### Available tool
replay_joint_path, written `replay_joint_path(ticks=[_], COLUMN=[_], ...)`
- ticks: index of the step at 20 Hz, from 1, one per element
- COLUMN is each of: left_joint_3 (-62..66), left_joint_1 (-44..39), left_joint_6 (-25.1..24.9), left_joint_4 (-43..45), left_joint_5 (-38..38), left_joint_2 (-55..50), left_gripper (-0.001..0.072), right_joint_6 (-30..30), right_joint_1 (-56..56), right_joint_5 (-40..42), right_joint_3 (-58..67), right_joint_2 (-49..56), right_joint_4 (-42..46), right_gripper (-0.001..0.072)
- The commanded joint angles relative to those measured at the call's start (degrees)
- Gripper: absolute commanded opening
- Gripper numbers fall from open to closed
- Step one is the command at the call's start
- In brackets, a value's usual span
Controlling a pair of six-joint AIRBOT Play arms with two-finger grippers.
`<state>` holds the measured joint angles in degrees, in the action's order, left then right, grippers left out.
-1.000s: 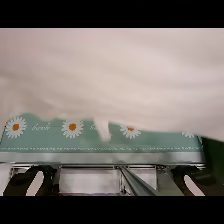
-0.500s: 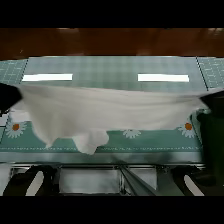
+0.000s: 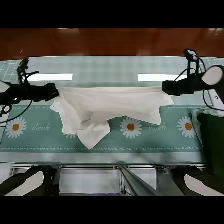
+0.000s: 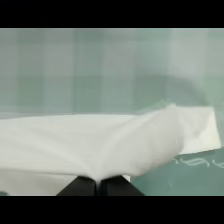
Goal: Fold the shirts.
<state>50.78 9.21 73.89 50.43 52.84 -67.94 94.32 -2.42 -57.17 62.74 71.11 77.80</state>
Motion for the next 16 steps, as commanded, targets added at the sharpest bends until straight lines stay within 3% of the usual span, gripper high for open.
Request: replay_joint_path(ticks=[1, 2, 3, 4, 5, 8, 10, 13, 16], left_joint_3=[5.0, 6.3, 7.2, 8.0, 9.2, 16.5, 18.2, 13.0, -0.9], left_joint_1=[-0.4, -0.9, -1.4, -2.0, -2.2, 2.0, 7.2, 11.9, 12.2], left_joint_6=[-1.4, -1.4, -1.2, -1.0, -1.0, 2.0, 2.5, 1.8, -2.5], left_joint_4=[-3.7, -4.0, -4.0, -4.0, -3.2, 5.6, 6.4, 4.2, -3.2], left_joint_5=[-4.0, -3.9, -3.6, -2.6, -0.3, 10.3, 15.5, 19.4, 19.0], left_joint_2=[-12.9, -15.2, -16.7, -17.8, -18.4, -17.3, -14.1, -8.3, -2.6], left_gripper=[0.0025, 0.0029, 0.0141, 0.0456, 0.0510, 0.0509, 0.0508, 0.0508, 0.0508], right_joint_6=[-1.0, -1.3, -1.6, -1.7, -2.3, -5.1, -7.3, -9.0, -12.9], right_joint_1=[3.7, 4.4, 5.0, 5.3, 5.7, 10.8, 17.0, 24.9, 28.8], right_joint_5=[3.3, 3.3, 3.7, 4.2, 4.5, -8.5, -15.1, -14.5, -8.5], right_joint_3=[5.9, 6.8, 7.4, 7.6, 8.0, 14.7, 15.9, 7.6, -11.1], right_joint_2=[12.7, 14.1, 15.2, 15.6, 15.6, 15.3, 12.2, 4.7, -2.7], right_joint_4=[-7.3, -9.8, -12.2, -13.9, -14.7, -14.8, -14.4, -14.2, -19.3], right_gripper=[0.0030, 0.0030, 0.0038, 0.0170, 0.0423, 0.0418, 0.0417, 0.0417, 0.0417])
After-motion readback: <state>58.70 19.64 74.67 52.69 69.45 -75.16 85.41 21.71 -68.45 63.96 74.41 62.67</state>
